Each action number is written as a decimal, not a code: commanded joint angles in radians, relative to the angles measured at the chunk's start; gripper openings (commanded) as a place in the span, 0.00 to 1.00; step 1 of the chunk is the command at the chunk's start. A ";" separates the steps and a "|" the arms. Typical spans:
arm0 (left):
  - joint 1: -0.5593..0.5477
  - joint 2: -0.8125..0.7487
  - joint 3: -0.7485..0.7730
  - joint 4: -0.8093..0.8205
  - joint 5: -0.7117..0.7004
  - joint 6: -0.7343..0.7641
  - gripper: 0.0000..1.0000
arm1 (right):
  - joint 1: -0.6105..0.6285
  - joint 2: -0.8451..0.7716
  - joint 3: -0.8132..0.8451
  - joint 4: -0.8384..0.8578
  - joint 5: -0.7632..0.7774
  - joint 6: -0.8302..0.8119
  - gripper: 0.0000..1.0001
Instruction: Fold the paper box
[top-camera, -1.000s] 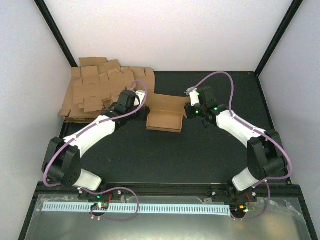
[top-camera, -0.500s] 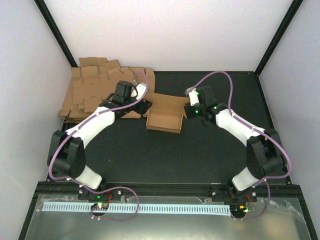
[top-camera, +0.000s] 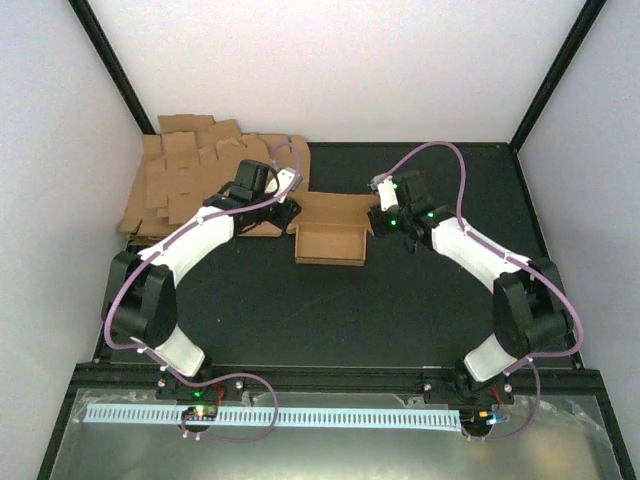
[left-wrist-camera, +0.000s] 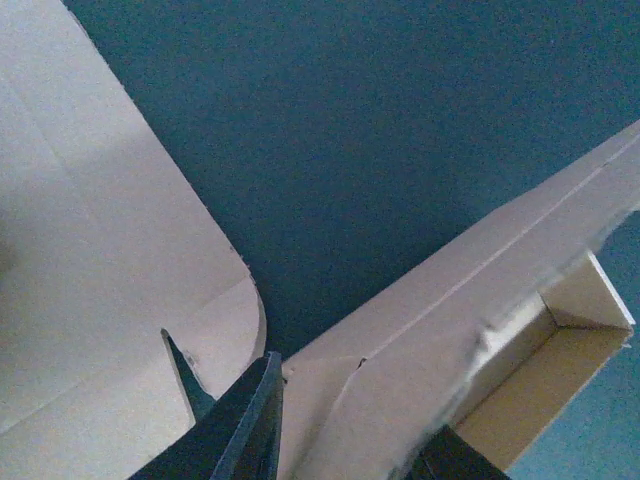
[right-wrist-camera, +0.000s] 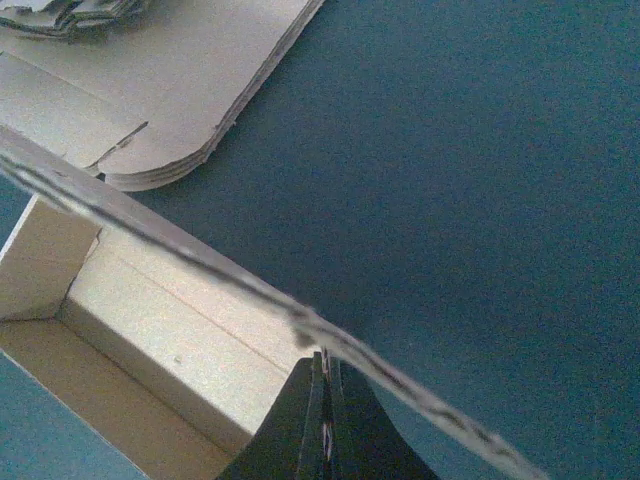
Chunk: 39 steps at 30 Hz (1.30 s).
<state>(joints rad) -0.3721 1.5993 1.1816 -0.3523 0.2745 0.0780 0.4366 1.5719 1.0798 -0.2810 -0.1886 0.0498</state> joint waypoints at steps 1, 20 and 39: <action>0.007 0.002 0.016 -0.021 0.016 -0.023 0.26 | 0.003 0.014 0.034 0.006 -0.010 -0.004 0.02; 0.001 -0.005 0.006 -0.075 -0.070 -0.095 0.24 | 0.018 0.019 0.054 -0.003 0.024 0.013 0.02; 0.001 -0.035 0.009 -0.134 -0.101 -0.079 0.13 | 0.019 0.018 0.058 -0.014 0.037 0.005 0.02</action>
<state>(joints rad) -0.3733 1.5990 1.1812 -0.4500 0.1982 -0.0006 0.4549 1.5852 1.1091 -0.2951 -0.1688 0.0505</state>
